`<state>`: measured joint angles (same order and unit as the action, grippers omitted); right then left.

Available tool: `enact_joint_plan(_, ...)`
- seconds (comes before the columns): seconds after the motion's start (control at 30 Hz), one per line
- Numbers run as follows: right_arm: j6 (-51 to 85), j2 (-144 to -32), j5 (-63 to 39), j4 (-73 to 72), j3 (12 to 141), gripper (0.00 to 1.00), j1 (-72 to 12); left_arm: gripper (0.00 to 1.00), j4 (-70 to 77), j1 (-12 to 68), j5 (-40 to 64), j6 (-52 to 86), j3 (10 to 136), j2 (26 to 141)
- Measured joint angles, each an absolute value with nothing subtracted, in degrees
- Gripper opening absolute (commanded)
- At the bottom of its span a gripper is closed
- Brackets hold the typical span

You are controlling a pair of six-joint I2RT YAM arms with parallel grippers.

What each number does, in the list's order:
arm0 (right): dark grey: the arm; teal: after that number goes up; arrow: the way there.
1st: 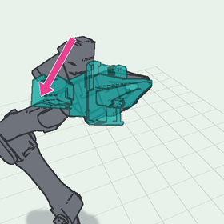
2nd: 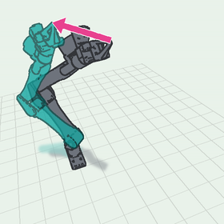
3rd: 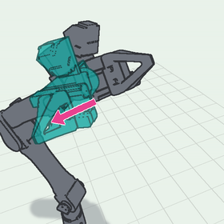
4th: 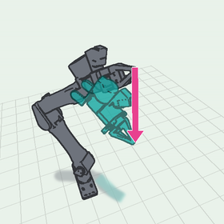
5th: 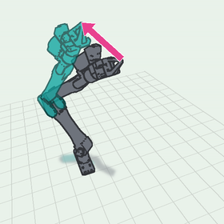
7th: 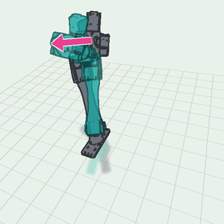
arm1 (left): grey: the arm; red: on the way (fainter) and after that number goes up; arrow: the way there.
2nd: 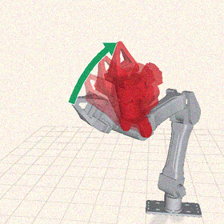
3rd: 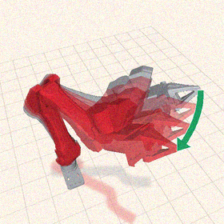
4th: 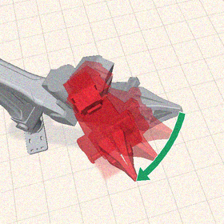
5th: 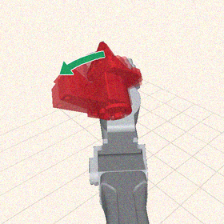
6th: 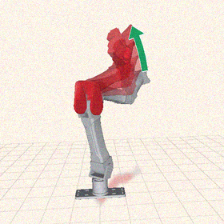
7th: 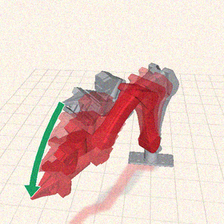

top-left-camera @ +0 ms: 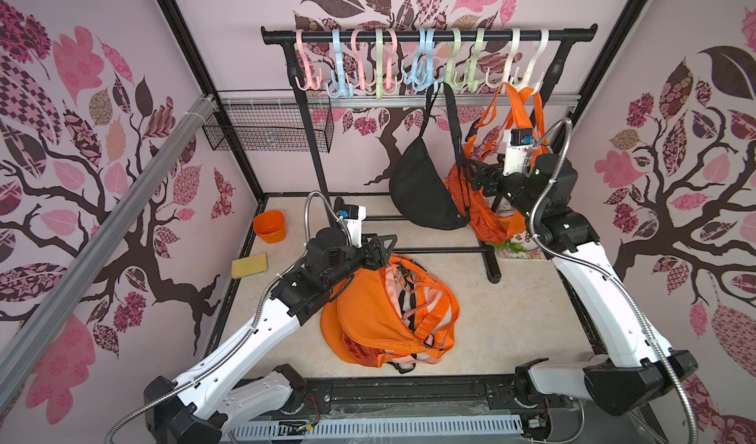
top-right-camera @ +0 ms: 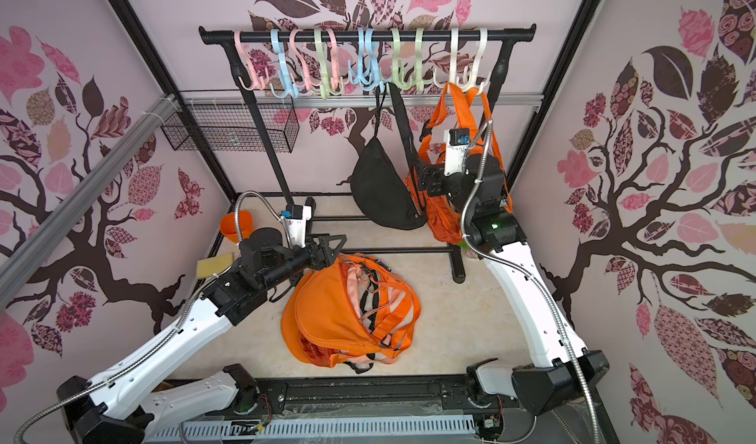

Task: Hang the bag on a hook
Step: Hang the bag on the hook, then pick up the bag from the bag.

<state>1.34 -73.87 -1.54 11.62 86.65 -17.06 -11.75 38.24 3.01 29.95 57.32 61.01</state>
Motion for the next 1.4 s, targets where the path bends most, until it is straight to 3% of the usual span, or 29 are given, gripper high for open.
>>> enact_joint_plan(0.37,5.3,-66.2,-2.9,11.4,66.7,0.86,-22.4,0.74,-26.5,30.1,-3.5,38.0,49.7,55.4)
enact_joint_plan(0.67,11.9,-65.3,-5.2,13.0,50.4,0.83,-22.9,0.75,-35.3,29.9,-5.7,43.4,43.8,52.7)
enact_joint_plan(1.03,16.8,-67.6,-7.7,13.8,44.2,0.82,-22.9,0.69,-37.6,29.9,-3.4,47.0,39.7,56.2)
enact_joint_plan(1.13,17.2,-67.9,-7.7,13.7,44.3,0.82,-22.9,0.63,-37.5,29.9,-2.3,47.7,38.3,57.0)
enact_joint_plan(1.2,17.7,-68.1,-7.7,13.6,44.3,0.82,-22.9,0.52,-37.2,29.9,-1.6,48.1,37.5,57.1)
enact_joint_plan(1.4,18.3,-68.9,-6.9,13.5,44.3,0.82,-22.9,0.02,-34.8,29.9,0.3,49.7,35.9,57.1)
